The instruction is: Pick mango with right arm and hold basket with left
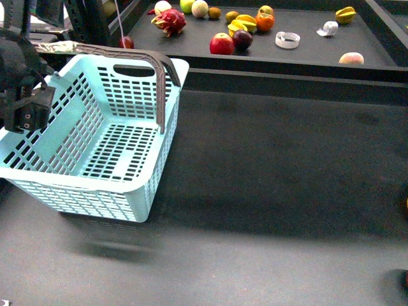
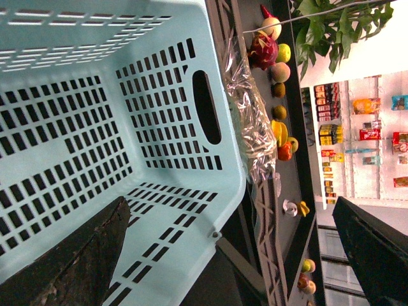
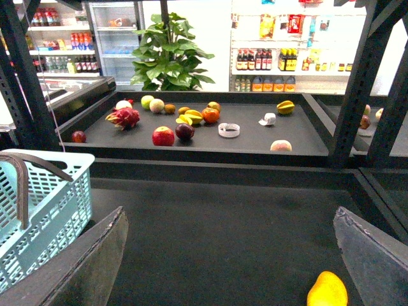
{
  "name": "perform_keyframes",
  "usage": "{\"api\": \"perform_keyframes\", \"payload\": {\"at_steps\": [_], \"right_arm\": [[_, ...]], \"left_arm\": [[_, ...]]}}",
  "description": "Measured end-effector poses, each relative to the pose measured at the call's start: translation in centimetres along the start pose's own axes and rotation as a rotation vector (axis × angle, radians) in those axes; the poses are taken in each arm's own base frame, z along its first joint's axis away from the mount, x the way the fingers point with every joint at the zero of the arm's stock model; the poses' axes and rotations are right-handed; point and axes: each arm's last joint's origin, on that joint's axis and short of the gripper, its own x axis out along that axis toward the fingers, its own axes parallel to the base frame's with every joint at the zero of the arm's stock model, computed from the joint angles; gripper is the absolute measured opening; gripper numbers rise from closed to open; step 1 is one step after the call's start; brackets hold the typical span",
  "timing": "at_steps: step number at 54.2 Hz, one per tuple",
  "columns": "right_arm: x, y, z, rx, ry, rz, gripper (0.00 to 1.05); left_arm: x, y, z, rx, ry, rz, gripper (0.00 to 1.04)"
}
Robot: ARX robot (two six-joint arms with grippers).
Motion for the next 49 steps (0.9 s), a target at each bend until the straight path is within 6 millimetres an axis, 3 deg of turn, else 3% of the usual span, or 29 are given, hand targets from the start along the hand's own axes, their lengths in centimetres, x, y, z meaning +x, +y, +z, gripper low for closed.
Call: {"api": "perform_keyframes", "payload": {"at_steps": [26,33,49], "right_arm": [[0.0,0.0,0.0,0.000,0.000,0.000,0.96],[0.0,0.0,0.0,0.000,0.000,0.000,0.96],[0.0,0.0,0.0,0.000,0.000,0.000,0.96]], "left_arm": [[7.2,-1.1,0.7,-0.054,0.000,-0.011,0.97],[8.1,-1.1,0.5,-0.059,0.015,-0.011,0.96],[8.5,-1.3,0.5,-0.070,0.019,-0.036,0.46]]}}
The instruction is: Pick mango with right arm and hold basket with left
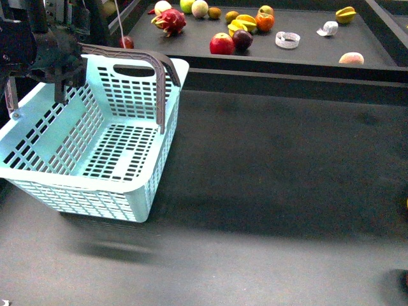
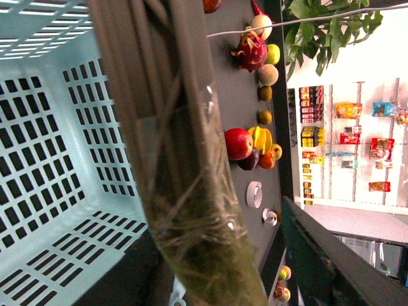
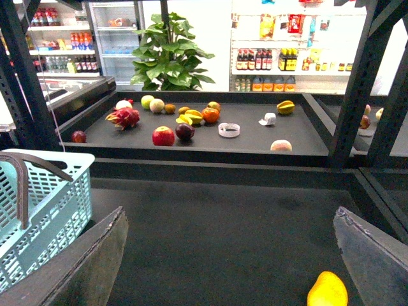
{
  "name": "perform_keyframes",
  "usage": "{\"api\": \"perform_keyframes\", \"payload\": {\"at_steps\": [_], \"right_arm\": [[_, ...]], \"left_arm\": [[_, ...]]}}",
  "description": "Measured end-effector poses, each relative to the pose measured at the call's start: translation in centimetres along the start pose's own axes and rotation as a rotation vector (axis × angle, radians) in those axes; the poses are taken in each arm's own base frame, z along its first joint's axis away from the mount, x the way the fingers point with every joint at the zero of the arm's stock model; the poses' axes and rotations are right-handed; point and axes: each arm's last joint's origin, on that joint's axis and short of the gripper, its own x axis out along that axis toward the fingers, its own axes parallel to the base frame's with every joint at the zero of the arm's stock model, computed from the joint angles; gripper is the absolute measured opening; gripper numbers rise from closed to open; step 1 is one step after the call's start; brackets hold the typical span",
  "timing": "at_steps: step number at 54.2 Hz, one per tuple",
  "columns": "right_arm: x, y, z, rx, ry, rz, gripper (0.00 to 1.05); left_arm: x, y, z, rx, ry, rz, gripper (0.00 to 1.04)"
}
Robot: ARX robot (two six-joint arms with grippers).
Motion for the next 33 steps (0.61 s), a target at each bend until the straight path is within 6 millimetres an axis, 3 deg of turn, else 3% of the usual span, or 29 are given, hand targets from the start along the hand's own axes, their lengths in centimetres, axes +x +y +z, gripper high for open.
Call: {"api": "perform_keyframes", "payload": {"at_steps": [12,33], "right_arm": [[0.0,0.0,0.0,0.000,0.000,0.000,0.96],[0.0,0.0,0.0,0.000,0.000,0.000,0.96]], "left_arm": [[0.5,0.2,0.1,-0.056,-0.002,0.014,0.12],[0.7,-0.9,0.5,-0.058,-0.011,0.018,0.09]]}}
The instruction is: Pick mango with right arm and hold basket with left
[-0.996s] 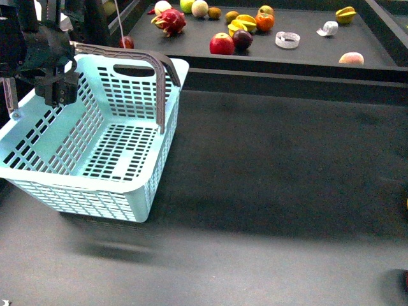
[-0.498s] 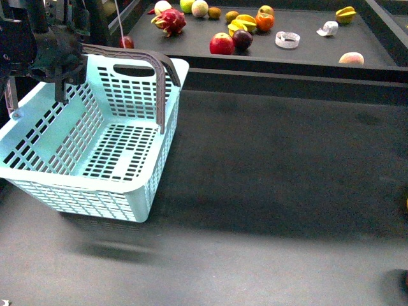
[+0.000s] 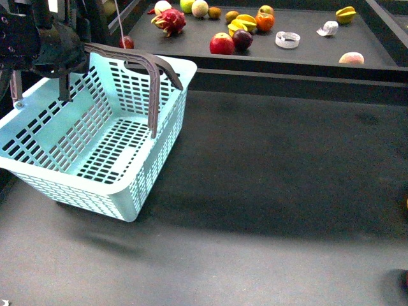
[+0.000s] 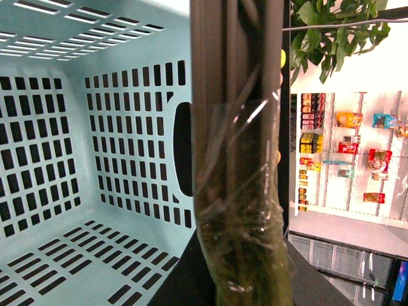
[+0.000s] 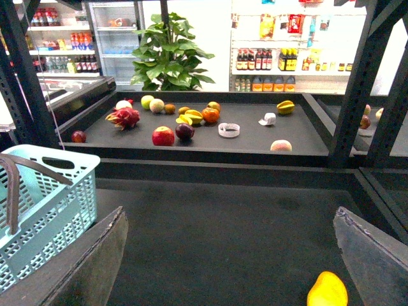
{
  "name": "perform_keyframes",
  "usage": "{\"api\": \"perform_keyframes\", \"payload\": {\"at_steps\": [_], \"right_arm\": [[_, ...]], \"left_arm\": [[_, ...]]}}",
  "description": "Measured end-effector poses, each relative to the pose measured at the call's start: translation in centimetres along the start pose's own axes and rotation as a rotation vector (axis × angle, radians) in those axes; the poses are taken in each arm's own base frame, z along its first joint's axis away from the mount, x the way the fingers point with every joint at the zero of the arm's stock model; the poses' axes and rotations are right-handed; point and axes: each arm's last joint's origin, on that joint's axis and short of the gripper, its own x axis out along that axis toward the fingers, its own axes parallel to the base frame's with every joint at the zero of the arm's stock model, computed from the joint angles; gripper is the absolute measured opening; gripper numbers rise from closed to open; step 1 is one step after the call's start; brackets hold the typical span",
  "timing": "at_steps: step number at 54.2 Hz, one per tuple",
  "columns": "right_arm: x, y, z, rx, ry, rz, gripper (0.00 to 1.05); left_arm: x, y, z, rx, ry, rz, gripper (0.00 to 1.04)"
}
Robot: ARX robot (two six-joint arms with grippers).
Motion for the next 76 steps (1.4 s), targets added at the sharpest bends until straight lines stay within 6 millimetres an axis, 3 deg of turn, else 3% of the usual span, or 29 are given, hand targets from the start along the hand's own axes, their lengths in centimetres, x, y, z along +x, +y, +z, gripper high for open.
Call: {"api": "perform_keyframes", "payload": {"at_steps": [9,20,27,35,39,53,65,76], "right_arm": [[0.0,0.0,0.0,0.000,0.000,0.000,0.96],[0.0,0.0,0.0,0.000,0.000,0.000,0.96],[0.0,0.0,0.0,0.000,0.000,0.000,0.96],[0.0,0.0,0.0,0.000,0.000,0.000,0.96],[0.0,0.0,0.0,0.000,0.000,0.000,0.96],[0.0,0.0,0.0,0.000,0.000,0.000,0.96],[0.0,0.0,0.0,0.000,0.000,0.000,0.96],[0.0,0.0,0.0,0.000,0.000,0.000,0.96]], "left_arm": [[-1.7,-1.6,1.1,0.029,-0.023,-0.017,0.09],[-7.1,-6.0,3.2,0.082,-0.049,-0.123,0.09],[-9.6,-6.1,3.1,0.199,-0.016,-0.156,0.09],[-14.6,-5.1,0.2,0.397,-0.007,-0.211,0.09],[-17.6,-4.7,-2.6,0.556,0.020,-0.264,0.09],[-21.6,-4.0,-9.9,0.824,0.202,-0.388,0.09],[-21.7,-4.2,-13.7,0.904,0.343,-0.477,0.08],[-19.6,-4.1,-15.3,0.921,0.352,-0.449,0.08]]}}
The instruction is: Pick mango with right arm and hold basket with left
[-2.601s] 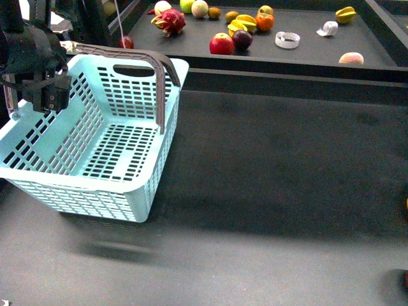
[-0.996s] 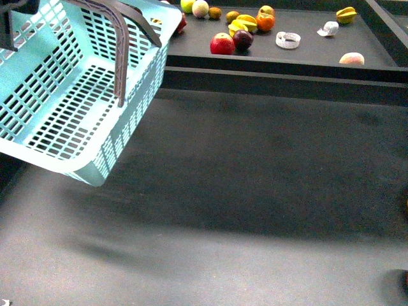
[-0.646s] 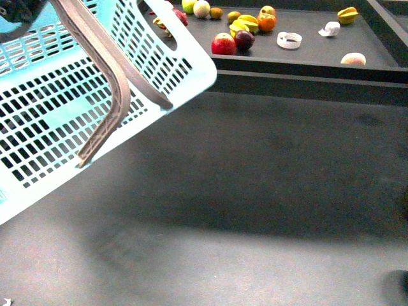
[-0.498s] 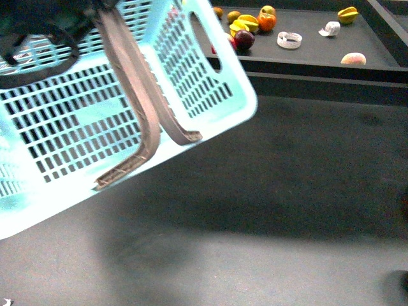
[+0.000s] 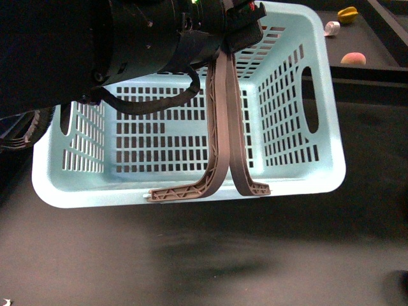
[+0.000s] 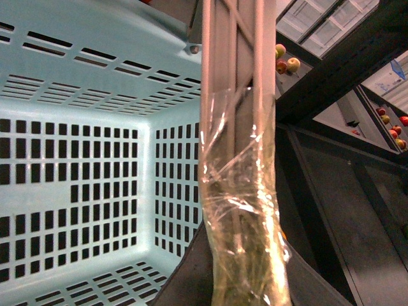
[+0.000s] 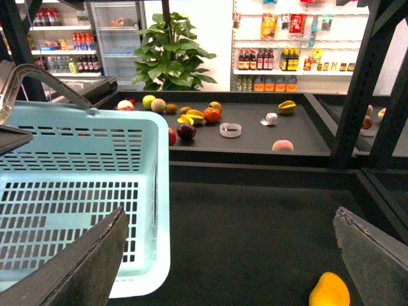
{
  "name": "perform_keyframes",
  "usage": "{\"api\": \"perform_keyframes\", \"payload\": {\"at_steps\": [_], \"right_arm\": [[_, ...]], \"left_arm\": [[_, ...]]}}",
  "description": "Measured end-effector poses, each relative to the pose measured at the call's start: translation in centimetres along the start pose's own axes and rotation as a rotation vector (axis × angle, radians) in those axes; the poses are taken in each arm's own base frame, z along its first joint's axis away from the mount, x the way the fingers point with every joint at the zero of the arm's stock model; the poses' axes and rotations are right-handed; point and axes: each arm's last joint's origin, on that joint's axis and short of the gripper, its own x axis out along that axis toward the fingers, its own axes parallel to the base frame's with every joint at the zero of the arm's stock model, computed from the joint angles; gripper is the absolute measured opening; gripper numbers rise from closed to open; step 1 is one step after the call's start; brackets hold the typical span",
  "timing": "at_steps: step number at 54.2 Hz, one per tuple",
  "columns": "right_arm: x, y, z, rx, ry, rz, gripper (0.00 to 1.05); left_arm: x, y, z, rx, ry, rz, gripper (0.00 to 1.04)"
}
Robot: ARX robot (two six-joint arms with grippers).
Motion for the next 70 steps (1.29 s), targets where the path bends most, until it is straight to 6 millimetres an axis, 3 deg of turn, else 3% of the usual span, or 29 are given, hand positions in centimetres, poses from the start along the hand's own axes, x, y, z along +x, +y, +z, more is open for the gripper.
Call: {"api": "perform_keyframes", "payload": {"at_steps": [15,70], "right_arm": [[0.0,0.0,0.0,0.000,0.000,0.000,0.96],[0.0,0.0,0.0,0.000,0.000,0.000,0.96]], "left_arm": [[1.3,0.1,0.2,-0.037,-0.042,0.077,0.08],[1.4,-0.2,0.1,-0.076,-0.043,0.076,0.08]]}}
